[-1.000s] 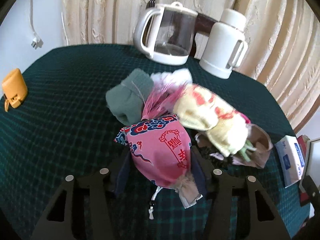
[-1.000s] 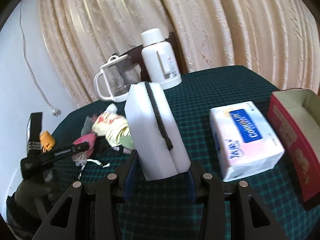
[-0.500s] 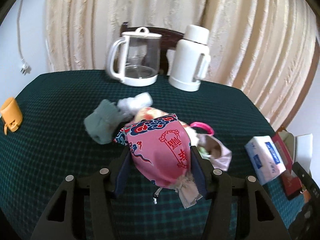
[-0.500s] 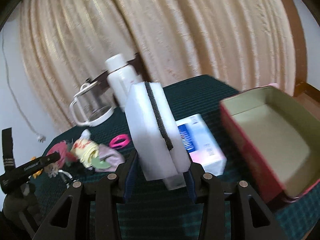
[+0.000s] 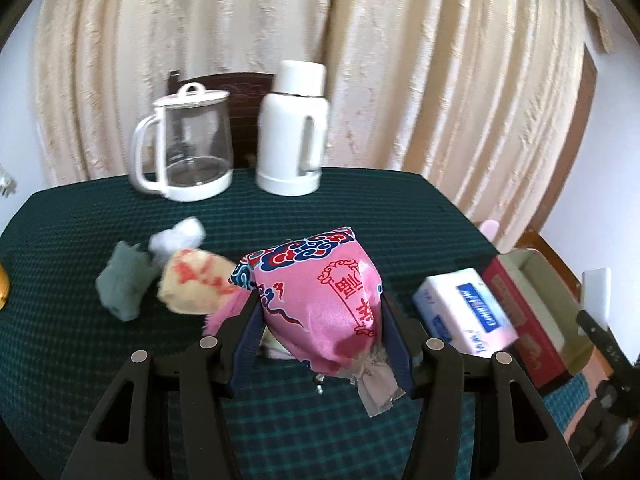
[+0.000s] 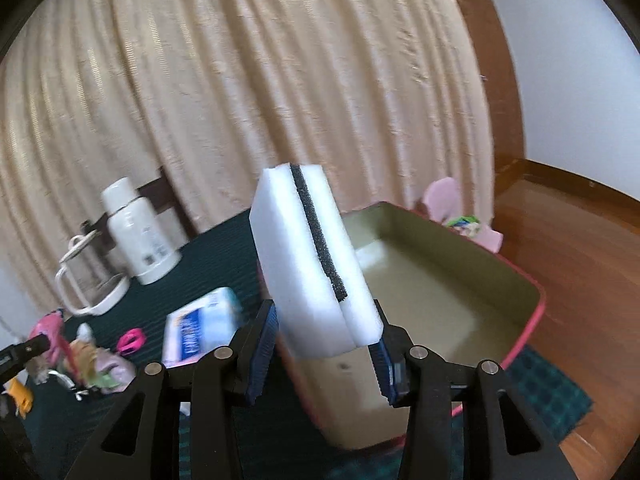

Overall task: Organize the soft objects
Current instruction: 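Drop the sponge into the red box with the right gripper while the left carries the pouch there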

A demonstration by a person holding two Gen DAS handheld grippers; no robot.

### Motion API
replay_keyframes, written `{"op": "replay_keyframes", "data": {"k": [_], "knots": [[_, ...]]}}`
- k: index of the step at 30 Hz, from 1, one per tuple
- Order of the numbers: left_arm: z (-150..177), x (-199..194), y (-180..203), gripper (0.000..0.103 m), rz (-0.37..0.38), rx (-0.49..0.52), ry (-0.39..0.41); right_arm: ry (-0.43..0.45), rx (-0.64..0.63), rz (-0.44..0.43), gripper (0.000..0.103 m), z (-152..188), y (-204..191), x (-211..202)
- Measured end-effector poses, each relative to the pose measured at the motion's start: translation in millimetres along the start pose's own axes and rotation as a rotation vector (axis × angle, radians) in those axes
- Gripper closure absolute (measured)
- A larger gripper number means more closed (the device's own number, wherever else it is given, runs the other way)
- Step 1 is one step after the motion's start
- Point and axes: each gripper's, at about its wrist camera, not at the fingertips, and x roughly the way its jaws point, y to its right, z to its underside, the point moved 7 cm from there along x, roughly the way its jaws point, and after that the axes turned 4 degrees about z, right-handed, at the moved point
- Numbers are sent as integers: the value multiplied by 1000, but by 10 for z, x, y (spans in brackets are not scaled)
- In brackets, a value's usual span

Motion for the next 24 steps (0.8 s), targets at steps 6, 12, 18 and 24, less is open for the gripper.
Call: {"op": "replay_keyframes", "data": {"k": [6,12,18,24], "knots": [[-52,93,386,46,51,47,-10,25,18,76,34,-19,291,20],[-110,217,840,46,109,108,-24,36,47,105,34,-17,549,-34],[-125,375,1410,46,197,186,-43,69,60,141,34,-54,749,-160],[-75,565,2004,46,288,264,-80,77,89,148,34,-49,911,-232]]}}
